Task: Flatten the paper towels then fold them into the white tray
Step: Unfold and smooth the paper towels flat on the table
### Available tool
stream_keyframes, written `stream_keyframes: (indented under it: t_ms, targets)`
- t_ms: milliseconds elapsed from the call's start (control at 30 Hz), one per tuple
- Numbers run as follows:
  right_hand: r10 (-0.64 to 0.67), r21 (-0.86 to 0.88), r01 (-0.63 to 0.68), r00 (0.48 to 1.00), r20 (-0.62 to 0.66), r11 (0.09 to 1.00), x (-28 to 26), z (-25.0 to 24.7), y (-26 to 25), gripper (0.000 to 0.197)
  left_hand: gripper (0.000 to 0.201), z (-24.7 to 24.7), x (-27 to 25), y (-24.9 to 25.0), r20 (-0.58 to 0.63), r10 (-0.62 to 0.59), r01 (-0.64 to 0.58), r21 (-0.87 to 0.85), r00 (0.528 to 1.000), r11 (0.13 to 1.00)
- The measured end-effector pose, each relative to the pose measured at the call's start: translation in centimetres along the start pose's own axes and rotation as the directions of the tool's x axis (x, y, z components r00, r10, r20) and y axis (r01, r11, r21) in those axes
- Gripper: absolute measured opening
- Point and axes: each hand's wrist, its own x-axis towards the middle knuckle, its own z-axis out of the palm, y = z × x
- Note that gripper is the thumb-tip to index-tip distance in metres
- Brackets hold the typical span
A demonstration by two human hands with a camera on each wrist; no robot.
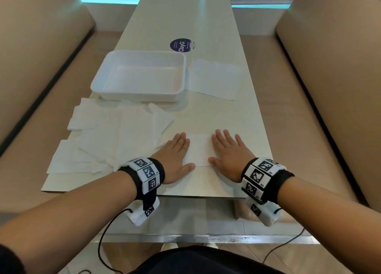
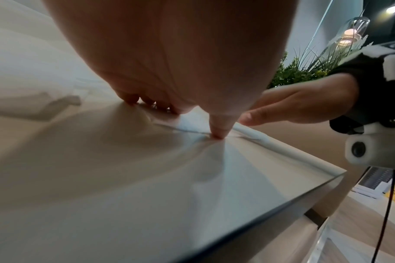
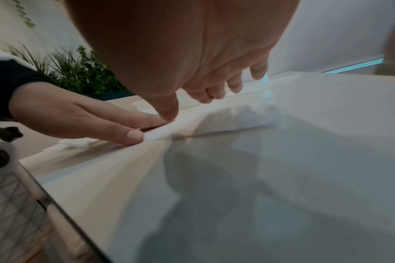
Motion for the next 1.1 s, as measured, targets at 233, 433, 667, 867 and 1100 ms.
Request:
stream_keyframes:
  t_ms: [233,433,667,867,1100]
  targets:
    - [-0.100,0.081,0.100,0.995,-0.002,0.992,0.7,2.0,-1.2,0.068,0.086,-0.2,-0.1,0.0,-0.021,0.029,-0.029,-0.014,0.999,0.999]
    - [-0.036,0.052,0.034,0.999,0.037,0.998,-0.6,1.3,2.2,0.072,0.080,-0.3,-0.4,-0.3,-0.102,0.101,-0.104,-0.022,0.990,0.994]
    - [-0.049,0.058,0.048,0.999,0.018,0.997,-0.6,0.8,2.5,0.069,0.034,-1.7,-0.3,1.5,-0.197,0.224,-0.224,0.021,0.954,0.974]
    - [-0.085,0.056,0.084,0.996,0.015,0.995,-0.9,1.4,2.6,0.080,0.023,-2.4,-0.5,2.3,-0.237,0.155,-0.169,-0.038,0.959,0.985]
    - [-0.091,0.136,0.109,0.987,-0.129,0.985,-0.6,-0.2,2.6,0.042,0.038,-3.0,-0.7,2.0,-0.191,0.089,-0.122,-0.164,0.977,0.979]
